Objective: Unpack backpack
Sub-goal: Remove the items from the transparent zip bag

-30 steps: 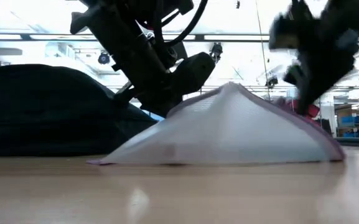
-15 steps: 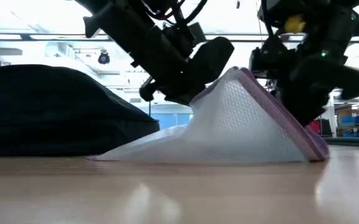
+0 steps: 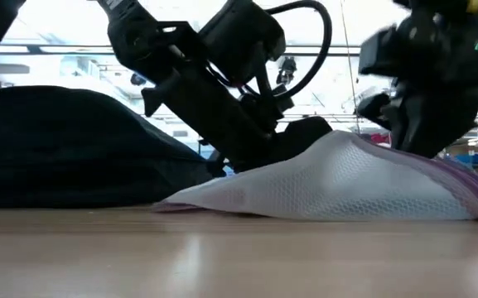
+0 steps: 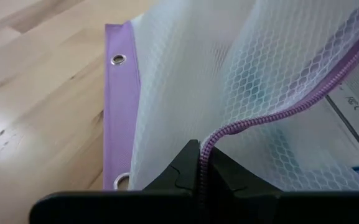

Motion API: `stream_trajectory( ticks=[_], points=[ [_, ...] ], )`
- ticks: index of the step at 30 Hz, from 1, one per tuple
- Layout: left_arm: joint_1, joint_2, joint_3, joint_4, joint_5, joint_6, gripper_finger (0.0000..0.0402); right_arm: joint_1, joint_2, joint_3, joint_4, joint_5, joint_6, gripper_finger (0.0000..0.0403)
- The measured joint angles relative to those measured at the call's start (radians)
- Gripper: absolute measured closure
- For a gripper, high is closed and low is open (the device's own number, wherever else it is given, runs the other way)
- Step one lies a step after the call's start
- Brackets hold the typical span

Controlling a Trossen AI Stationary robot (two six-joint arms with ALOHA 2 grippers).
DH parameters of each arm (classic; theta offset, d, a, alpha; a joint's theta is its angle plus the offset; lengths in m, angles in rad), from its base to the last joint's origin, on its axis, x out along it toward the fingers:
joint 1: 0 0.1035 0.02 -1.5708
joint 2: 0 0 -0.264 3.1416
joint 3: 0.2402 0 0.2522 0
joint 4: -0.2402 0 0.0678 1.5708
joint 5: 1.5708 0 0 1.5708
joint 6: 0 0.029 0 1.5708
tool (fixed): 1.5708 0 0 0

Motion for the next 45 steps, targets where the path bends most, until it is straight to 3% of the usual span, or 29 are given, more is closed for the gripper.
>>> stream_trajectory(
  ticks=[7, 13, 19, 21, 28, 31, 33, 36, 45],
  points=[
    [0.026, 0.006, 0.001, -0.005, 0.032, 0.068, 0.0402, 0.061, 0.059, -0.005, 0.008, -0.12, -0.048, 0.0403],
    [0.059, 0.008, 0.0, -0.022, 0.032, 0.067, 0.0402, 0.109, -0.031, -0.013, -0.099, -0.234, -0.059, 0.0403],
    [0.066, 0.009, -0.002, -0.028, 0.024, 0.069, 0.0402, 0.086, -0.045, -0.027, -0.042, -0.001, -0.04, 0.0403],
    [0.068, 0.008, -0.002, -0.04, 0.021, 0.069, 0.0402, 0.07, -0.02, -0.043, 0.02, 0.023, -0.033, 0.0403],
    [0.085, 0.007, -0.002, -0.097, 0.023, 0.071, 0.0402, 0.114, 0.032, -0.067, 0.099, -0.179, -0.012, 0.0403],
    [0.085, 0.007, -0.003, -0.097, 0.017, 0.071, 0.0402, 0.146, -0.009, -0.078, 0.029, -0.277, 0.013, 0.0403],
    [0.086, 0.007, -0.003, -0.095, 0.018, 0.071, 0.0402, 0.141, -0.064, -0.071, 0.029, -0.237, 0.045, 0.0403],
    [0.087, 0.002, -0.006, -0.086, 0.03, 0.074, 0.0402, 0.136, -0.117, -0.064, 0.042, -0.084, 0.091, 0.0403],
    [0.04, -0.146, 0.007, -0.114, 0.134, 0.269, 0.0401, 0.083, -0.108, -0.067, 0.061, 0.078, 0.087, 0.0403]
  ],
)
